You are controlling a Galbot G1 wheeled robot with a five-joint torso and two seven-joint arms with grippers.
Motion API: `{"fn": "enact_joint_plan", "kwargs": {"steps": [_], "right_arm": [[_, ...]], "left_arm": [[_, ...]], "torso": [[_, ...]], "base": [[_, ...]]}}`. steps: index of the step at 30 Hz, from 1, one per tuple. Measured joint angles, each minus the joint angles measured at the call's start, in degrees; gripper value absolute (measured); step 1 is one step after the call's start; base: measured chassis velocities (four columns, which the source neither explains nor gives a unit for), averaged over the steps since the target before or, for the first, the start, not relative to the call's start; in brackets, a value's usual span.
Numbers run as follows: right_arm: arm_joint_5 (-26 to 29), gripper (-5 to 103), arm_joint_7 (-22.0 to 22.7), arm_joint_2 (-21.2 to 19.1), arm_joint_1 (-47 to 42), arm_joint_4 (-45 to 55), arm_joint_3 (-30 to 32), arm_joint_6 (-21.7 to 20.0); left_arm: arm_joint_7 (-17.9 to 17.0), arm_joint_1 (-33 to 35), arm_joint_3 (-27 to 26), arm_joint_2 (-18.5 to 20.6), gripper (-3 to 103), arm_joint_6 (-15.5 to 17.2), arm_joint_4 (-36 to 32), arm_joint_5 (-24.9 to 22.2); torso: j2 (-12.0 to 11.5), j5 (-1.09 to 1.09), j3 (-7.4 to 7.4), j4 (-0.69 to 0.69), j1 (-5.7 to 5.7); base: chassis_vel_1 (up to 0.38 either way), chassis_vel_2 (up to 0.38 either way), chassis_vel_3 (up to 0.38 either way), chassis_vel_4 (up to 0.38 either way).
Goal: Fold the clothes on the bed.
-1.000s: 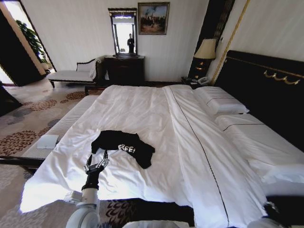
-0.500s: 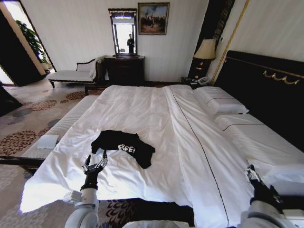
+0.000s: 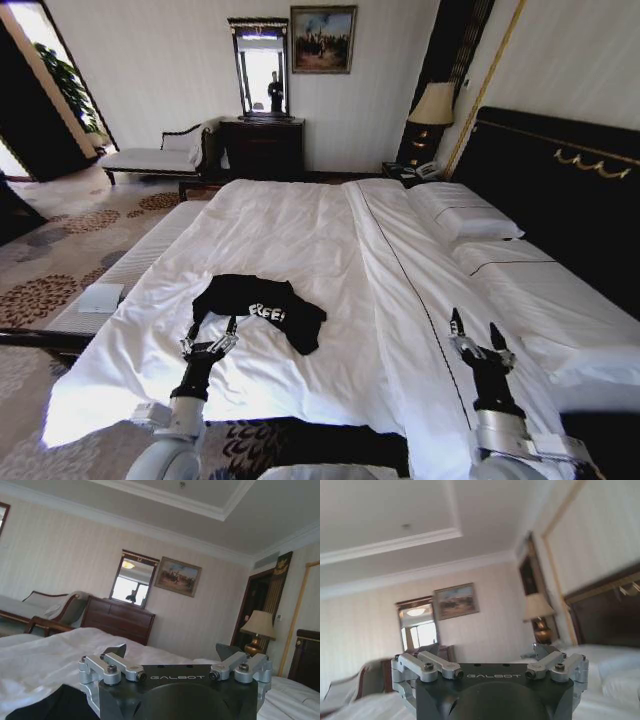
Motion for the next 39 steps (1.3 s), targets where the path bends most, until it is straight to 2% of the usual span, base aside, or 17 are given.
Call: {"fn": "enact_joint_plan", "kwargs": {"steps": [1, 3, 6, 9, 10, 14, 18, 19, 26, 39], "right_arm": [[0.0, 100, 0.0, 0.0, 0.0, 0.0, 0.0, 0.0], [-7.2, 100, -2.6, 0.2, -0.7, -0.1, 1.6, 1.0], [-10.0, 100, -3.5, 0.3, -2.2, 1.2, 1.6, 0.1], [-8.1, 100, -3.4, 0.0, -3.8, 3.6, 0.9, -4.3], [-8.1, 100, -3.4, 0.0, -3.8, 3.6, 0.9, -4.3], [-2.5, 100, 0.7, -2.3, -5.1, 7.4, 0.6, -14.0], [-1.1, 100, 2.3, -3.1, -5.7, 8.3, 0.8, -16.7], [-0.9, 100, 2.4, -3.1, -5.8, 8.3, 0.8, -16.8], [-0.2, 100, -0.6, -2.3, -5.7, 5.5, 0.8, -10.5], [-3.0, 100, -1.6, -0.1, -5.1, 4.1, 0.6, -8.3]], "left_arm": [[0.0, 0.0, 0.0, 0.0, 100, 0.0, 0.0, 0.0], [0.9, 0.4, 0.4, 0.1, 100, 0.1, -1.8, 1.4], [1.5, 1.1, 1.0, 0.1, 100, 0.2, -3.2, 2.9], [1.3, 1.9, 1.7, -0.3, 100, 0.7, -3.9, 4.0], [1.3, 1.9, 1.7, -0.3, 100, 0.7, -3.9, 4.0], [-0.2, 3.1, 1.9, -0.3, 100, 1.8, -4.1, 6.3], [-1.0, 3.2, 1.9, -0.4, 100, 2.7, -4.1, 6.5], [-1.1, 3.2, 1.9, -0.4, 100, 2.9, -4.1, 6.6], [-1.6, 3.0, 2.4, -0.5, 100, 3.5, -3.4, 8.0], [-2.4, 2.8, 2.2, -0.2, 100, 4.1, -3.6, 7.4]], "torso": [[0.0, 0.00, 0.00, 0.00, 0.00], [0.0, 0.00, 0.00, 0.00, 0.00], [0.0, 0.00, 0.00, -0.01, 0.00], [0.0, 0.00, 0.00, -0.01, -0.01], [0.0, 0.00, 0.00, -0.01, -0.01], [0.0, 0.00, 0.00, 0.00, 0.00], [0.0, 0.00, 0.00, 0.00, -0.01], [0.0, 0.00, 0.00, 0.00, -0.01], [0.0, 0.00, 0.00, 0.00, 0.00], [0.0, 0.00, 0.00, 0.00, -0.01]], "base": [[0.000, 0.000, 0.000, 0.000], [0.000, 0.000, 0.000, 0.000], [0.000, 0.000, 0.000, 0.000], [0.000, 0.000, 0.000, 0.000], [0.000, 0.000, 0.000, 0.000], [0.000, 0.000, 0.000, 0.000], [0.000, 0.000, 0.000, 0.000], [0.000, 0.000, 0.000, 0.000], [0.000, 0.000, 0.000, 0.000], [0.000, 0.000, 0.000, 0.000]]}}
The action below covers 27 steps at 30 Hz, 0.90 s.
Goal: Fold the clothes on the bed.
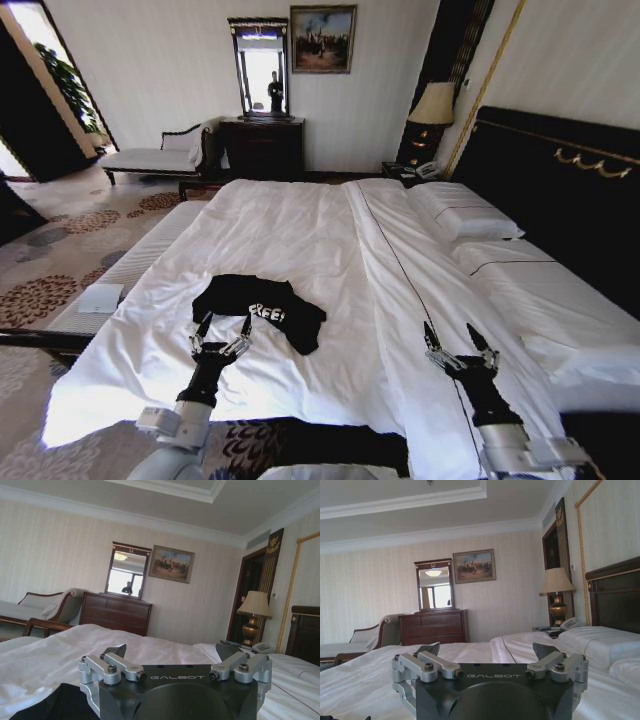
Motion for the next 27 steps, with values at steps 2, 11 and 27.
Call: {"fn": "enact_joint_plan", "kwargs": {"steps": [2, 11, 27], "right_arm": [[-1.0, 100, -0.4, 0.8, -0.3, 0.0, -0.2, 0.3], [-3.6, 100, -0.8, 2.6, -0.5, -0.5, -0.8, 1.1], [-4.0, 100, -1.4, 4.4, 0.0, -0.9, -1.1, 2.0]], "left_arm": [[-0.1, 0.0, 0.0, 0.0, 100, -0.1, 0.1, 0.0], [-0.7, -0.2, 0.0, 0.1, 100, -0.8, 0.8, 0.0], [-1.3, -0.7, 0.1, 0.0, 100, -1.4, 1.7, -0.2]], "torso": [[0.0, 0.00, 0.00, 0.00, 0.00], [0.0, 0.00, 0.00, 0.00, 0.00], [0.0, 0.00, 0.00, 0.00, 0.00]], "base": [[0.000, 0.000, 0.000, 0.000], [0.000, 0.000, 0.000, 0.000], [0.000, 0.000, 0.000, 0.000]]}}
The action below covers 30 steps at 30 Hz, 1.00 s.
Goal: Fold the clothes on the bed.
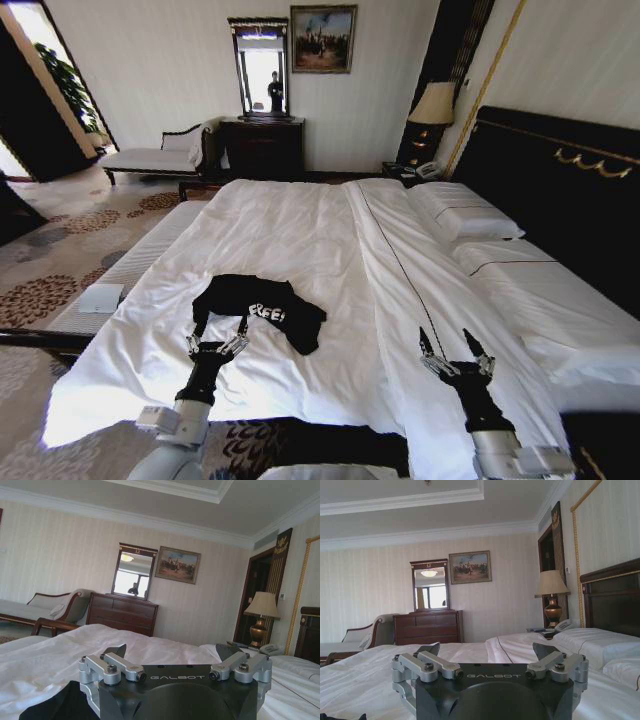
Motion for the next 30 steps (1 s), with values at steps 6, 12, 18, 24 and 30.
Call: {"fn": "enact_joint_plan", "kwargs": {"steps": [6, 12, 18, 24, 30], "right_arm": [[-0.1, 100, 0.0, 0.3, 0.1, -0.2, -0.3, 0.5], [-0.6, 100, 0.0, 0.8, 0.1, -0.2, -0.8, 0.7], [-0.9, 100, 0.0, 1.2, -0.2, -0.2, -0.9, 0.9], [-1.5, 100, 0.0, 1.5, -0.3, -0.3, -0.9, 1.0], [-2.4, 100, 0.0, 1.9, -0.4, -0.2, -1.1, 1.1]], "left_arm": [[-0.1, 0.0, -0.3, 0.1, 100, -0.2, 0.0, -0.3], [-0.1, 0.0, -0.2, 0.1, 100, -0.2, 0.1, -0.3], [-0.2, 0.1, -0.1, 0.0, 100, -0.5, 0.2, -0.2], [-0.2, 0.3, -0.2, 0.0, 100, -0.8, 0.2, -0.2], [-0.2, 0.2, -0.5, 0.1, 100, -1.0, 0.2, -0.3]], "torso": [[0.0, 0.01, 0.00, 0.00, 0.00], [0.0, 0.00, 0.00, 0.00, 0.00], [0.0, -0.03, 0.00, 0.00, 0.00], [0.0, 0.02, 0.00, 0.00, 0.00], [0.0, 0.01, 0.01, 0.00, 0.00]], "base": [[0.018, 0.016, -0.019, -0.021], [0.085, 0.081, -0.089, -0.084], [0.067, 0.075, -0.080, -0.082], [0.014, 0.018, -0.012, -0.014], [0.000, 0.000, 0.000, 0.000]]}}
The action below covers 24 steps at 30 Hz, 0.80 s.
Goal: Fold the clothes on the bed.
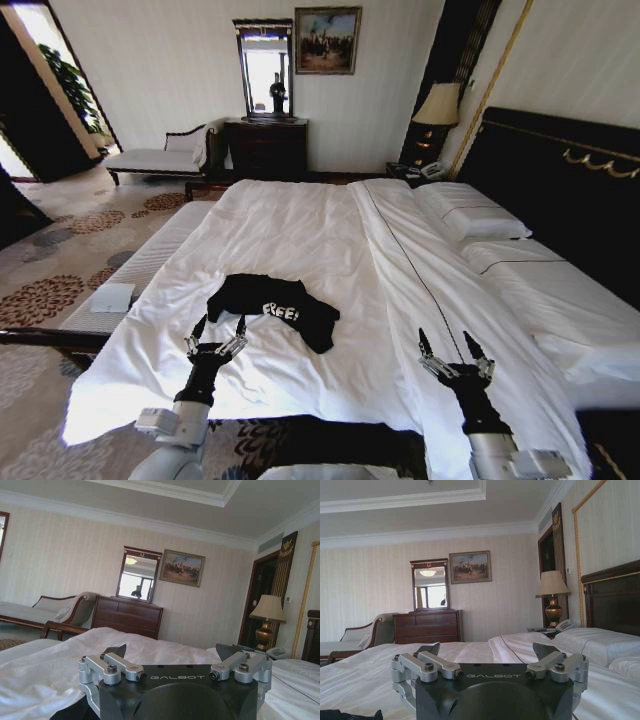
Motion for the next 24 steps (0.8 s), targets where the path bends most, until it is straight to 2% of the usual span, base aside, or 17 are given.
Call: {"fn": "enact_joint_plan", "kwargs": {"steps": [13, 24], "right_arm": [[-2.3, 100, -0.1, 0.1, 0.0, -0.5, -0.4, 0.9], [-3.4, 100, -0.1, 0.1, -0.1, -1.0, -1.2, 1.4]], "left_arm": [[0.0, -0.1, -0.7, 1.2, 100, -0.9, 0.5, -0.3], [0.0, -0.6, -1.1, 1.8, 100, -0.9, 0.8, -1.2]], "torso": [[0.0, 0.00, 0.00, 0.00, 0.00], [0.0, -0.01, 0.00, 0.00, 0.00]], "base": [[0.000, 0.000, 0.000, 0.000], [0.008, 0.100, -0.005, -0.091]]}}
